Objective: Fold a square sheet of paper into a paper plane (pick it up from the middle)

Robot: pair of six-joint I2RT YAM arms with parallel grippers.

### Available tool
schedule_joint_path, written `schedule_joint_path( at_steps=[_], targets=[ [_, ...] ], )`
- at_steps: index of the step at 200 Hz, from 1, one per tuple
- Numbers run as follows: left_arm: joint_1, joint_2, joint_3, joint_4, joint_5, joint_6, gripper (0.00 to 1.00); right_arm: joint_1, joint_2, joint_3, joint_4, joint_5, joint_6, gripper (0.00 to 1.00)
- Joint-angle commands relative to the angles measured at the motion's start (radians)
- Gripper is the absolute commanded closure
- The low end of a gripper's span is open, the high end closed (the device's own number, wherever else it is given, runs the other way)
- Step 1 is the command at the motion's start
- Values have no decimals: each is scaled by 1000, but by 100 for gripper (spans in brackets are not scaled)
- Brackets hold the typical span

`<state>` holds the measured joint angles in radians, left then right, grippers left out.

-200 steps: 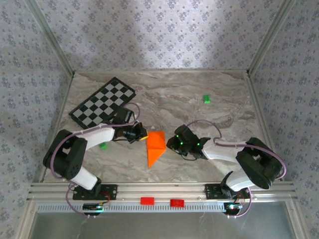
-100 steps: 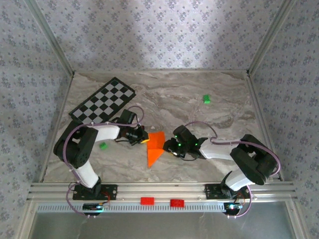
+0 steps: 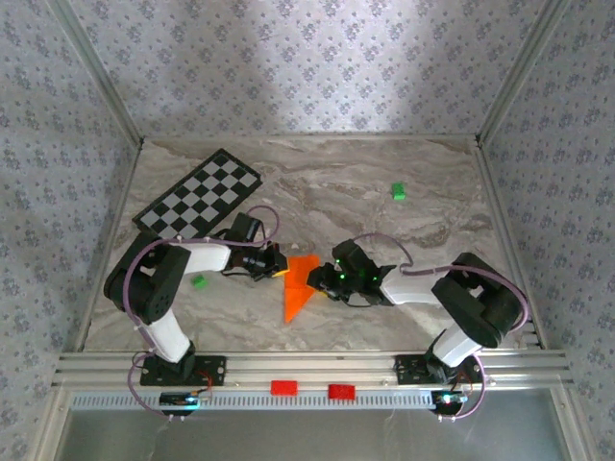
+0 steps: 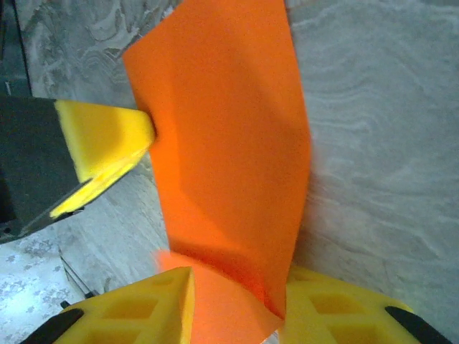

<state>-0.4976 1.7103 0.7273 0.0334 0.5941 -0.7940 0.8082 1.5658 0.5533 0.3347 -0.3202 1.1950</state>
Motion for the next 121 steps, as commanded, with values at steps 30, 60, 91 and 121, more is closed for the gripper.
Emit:
schedule_joint_path(
  at_steps=[30, 60, 91, 121],
  targets=[
    [-4, 36, -3, -37, 30, 62, 100, -55, 0, 26, 33, -84, -100, 64],
    [-7, 37, 7, -40, 38, 89, 100, -84, 3, 49, -2, -111, -181, 63],
    [-10, 40, 15, -36, 53, 102, 100, -107, 9, 64, 10, -157, -211, 63],
    [-15, 46, 27, -33, 66, 107, 100, -114, 40, 89, -2, -180, -220, 64]
  ],
)
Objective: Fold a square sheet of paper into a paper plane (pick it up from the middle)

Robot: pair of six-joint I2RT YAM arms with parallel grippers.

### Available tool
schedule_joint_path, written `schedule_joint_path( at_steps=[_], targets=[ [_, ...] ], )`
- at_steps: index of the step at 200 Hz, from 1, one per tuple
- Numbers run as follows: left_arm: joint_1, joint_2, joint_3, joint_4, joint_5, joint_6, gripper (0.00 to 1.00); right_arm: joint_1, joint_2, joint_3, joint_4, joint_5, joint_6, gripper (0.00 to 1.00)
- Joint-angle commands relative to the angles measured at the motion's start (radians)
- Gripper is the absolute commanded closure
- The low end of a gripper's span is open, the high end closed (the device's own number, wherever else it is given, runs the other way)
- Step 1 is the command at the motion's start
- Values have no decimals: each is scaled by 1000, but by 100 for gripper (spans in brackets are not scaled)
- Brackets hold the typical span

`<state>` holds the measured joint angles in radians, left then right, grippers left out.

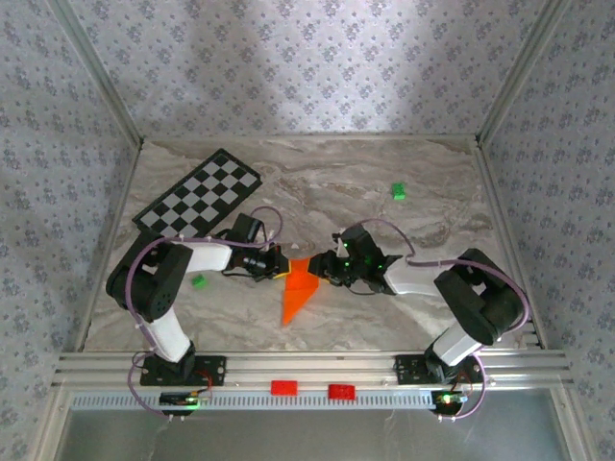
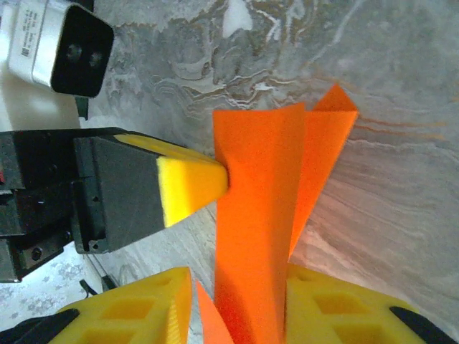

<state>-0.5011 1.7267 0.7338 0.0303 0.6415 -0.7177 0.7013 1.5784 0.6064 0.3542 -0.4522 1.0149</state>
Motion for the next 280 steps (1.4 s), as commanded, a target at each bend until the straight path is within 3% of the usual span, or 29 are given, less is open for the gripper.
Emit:
schedule_joint_path(
  at_steps=[1, 56, 131, 160, 188, 212, 225, 249, 280],
  targets=[
    [-11, 30, 21, -30, 18, 31, 100, -7, 28, 37, -21, -48, -40, 64],
    [-13, 31, 33, -32, 25, 41, 100, -34, 60, 36, -23, -76, -34, 68],
    [-13, -21, 45, -48, 37, 51, 100, -51, 87, 45, -22, -134, -35, 95],
    [-13, -115, 25, -47, -5, 28, 86, -54, 43, 26, -35, -86, -30, 100],
    [-28, -256, -28, -48, -69, 18, 74, -56, -37, -28, -35, 52, 47, 100],
    [-92, -363, -76, -71, -175, 36, 73, -53, -100, -79, -24, 158, 148, 100],
    [-159, -417, -101, -88, -295, 62, 73, -52, -119, -97, -24, 192, 191, 100],
    [-309, -496, -142, -96, -503, 139, 72, -52, -138, -121, -10, 215, 251, 100],
    [-457, -491, -128, -149, -626, 217, 65, -44, -133, -117, -9, 212, 263, 100]
  ],
)
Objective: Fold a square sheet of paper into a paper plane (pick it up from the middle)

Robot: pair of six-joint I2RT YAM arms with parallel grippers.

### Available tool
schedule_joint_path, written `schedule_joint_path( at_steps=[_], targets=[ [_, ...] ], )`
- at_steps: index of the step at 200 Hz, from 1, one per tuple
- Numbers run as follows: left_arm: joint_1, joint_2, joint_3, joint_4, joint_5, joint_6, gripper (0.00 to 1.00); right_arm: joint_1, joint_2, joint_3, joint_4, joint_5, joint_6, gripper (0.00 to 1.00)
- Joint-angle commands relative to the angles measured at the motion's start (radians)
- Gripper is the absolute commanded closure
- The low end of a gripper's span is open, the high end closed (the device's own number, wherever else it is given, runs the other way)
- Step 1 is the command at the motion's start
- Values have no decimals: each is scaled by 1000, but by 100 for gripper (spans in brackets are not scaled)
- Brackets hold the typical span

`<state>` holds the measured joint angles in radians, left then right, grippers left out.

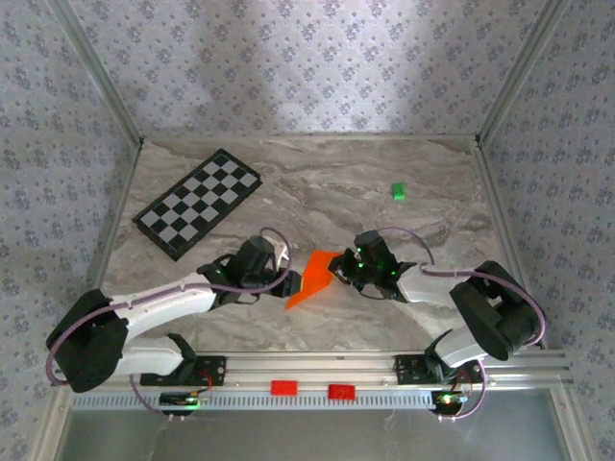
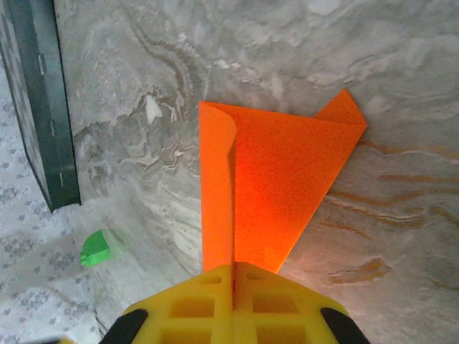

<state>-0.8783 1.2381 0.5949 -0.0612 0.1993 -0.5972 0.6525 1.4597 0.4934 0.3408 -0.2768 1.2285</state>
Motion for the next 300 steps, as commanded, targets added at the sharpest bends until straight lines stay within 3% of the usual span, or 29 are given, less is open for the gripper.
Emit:
schedule_joint_path(
  at_steps=[1, 55, 123, 184, 245, 300],
  targets=[
    [-85, -1, 12, -59, -188, 99, 64, 5, -15, -3, 4, 37, 49, 100],
    [-253, 136, 107, -135, -380, 241, 55, 8, -11, 8, -11, 19, 45, 100],
    [-326, 306, 227, -238, -568, 313, 52, 6, -11, 11, -10, 17, 50, 100],
    [-355, 359, 241, -242, -583, 337, 60, 6, -10, 16, 6, 14, 58, 100],
    [-372, 384, 261, -259, -629, 349, 78, 5, -13, 14, 9, 9, 59, 100],
    [-383, 393, 254, -268, -662, 340, 78, 4, -12, 11, 9, 8, 57, 100]
  ],
)
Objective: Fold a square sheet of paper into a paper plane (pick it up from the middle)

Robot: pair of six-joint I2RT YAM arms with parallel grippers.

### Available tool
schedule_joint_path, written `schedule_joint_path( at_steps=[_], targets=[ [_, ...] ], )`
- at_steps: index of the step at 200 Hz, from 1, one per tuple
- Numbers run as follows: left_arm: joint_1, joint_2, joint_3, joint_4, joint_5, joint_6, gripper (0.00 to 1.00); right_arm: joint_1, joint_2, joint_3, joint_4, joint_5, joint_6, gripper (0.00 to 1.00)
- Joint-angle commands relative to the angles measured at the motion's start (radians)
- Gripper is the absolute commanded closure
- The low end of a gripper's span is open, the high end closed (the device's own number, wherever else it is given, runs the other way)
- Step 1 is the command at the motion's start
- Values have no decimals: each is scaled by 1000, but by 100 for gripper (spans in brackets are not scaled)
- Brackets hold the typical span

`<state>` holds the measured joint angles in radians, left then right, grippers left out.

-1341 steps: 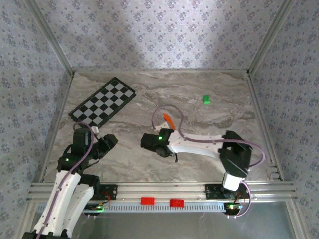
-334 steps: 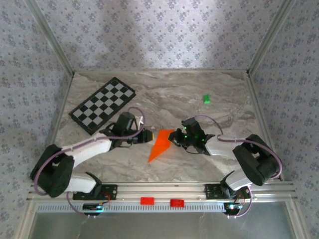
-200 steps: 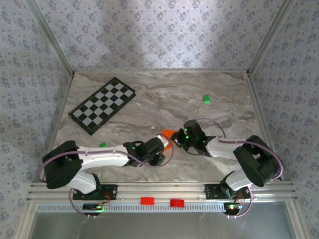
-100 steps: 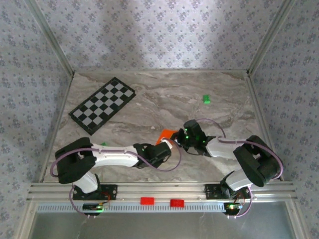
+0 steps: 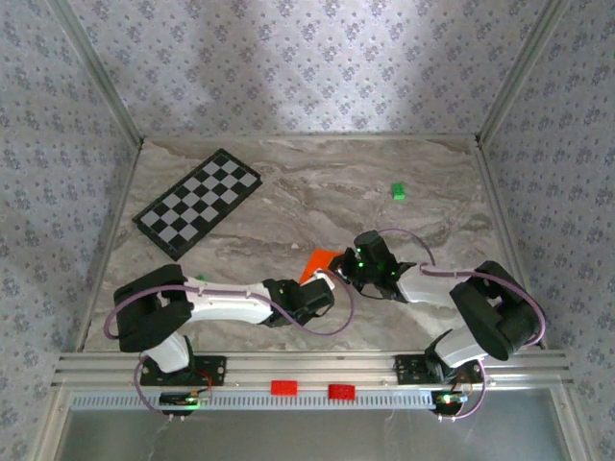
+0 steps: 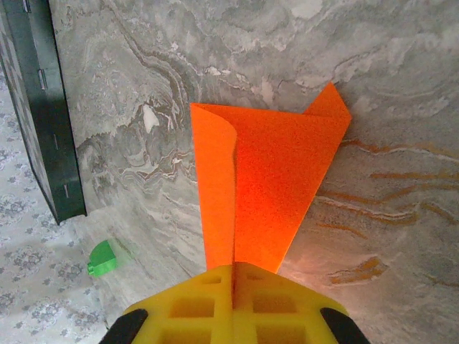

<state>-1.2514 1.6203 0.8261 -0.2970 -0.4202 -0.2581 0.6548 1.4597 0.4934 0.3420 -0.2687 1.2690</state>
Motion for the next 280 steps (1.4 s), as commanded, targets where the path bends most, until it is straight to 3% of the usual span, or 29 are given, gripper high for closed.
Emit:
schedule_joint_path(
  at_steps=[1, 42, 144, 209, 266, 280],
  targets=[
    [-10, 10, 23, -33, -44, 0, 78, 1, -12, 11, 8, 0, 17, 100],
    [-12, 8, 20, -32, -67, -10, 71, -2, -14, 9, 8, -3, 17, 100],
    [-12, -1, 8, -30, -82, -6, 88, -5, -15, 5, 14, -7, 18, 100],
    [-12, 3, 5, -36, -89, 2, 83, -7, -16, 3, 15, -5, 19, 100],
    [-12, 5, 7, -34, -96, -3, 100, -8, -18, 1, 20, -11, 19, 100],
    [-12, 5, 5, -30, -92, -5, 100, -10, -22, 0, 20, -13, 13, 100]
  ],
)
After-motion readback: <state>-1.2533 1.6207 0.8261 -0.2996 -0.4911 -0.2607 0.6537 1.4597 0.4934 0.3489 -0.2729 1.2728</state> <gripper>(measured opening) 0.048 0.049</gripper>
